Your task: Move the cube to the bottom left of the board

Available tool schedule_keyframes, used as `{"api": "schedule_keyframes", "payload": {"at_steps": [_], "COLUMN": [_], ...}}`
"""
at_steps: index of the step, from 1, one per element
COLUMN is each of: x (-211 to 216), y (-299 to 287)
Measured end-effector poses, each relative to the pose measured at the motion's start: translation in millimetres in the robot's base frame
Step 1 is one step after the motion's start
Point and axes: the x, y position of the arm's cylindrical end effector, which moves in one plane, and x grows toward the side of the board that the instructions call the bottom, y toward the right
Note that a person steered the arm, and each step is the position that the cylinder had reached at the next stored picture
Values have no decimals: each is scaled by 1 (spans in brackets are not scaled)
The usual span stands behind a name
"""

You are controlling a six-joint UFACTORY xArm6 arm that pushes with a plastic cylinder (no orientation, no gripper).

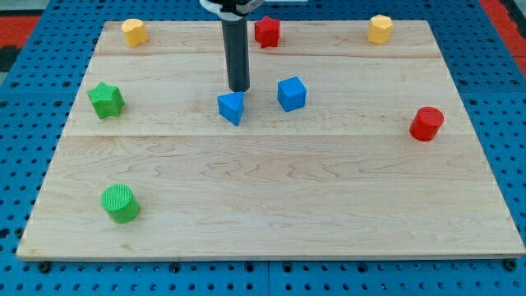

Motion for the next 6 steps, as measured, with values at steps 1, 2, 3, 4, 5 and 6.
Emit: {"api": "schedule_keyframes", "payload": {"at_steps": [1,2,3,4,5,6], "x": [-4,-23,-9,38,71,71], "y": [-1,35,56,86,113,116]}}
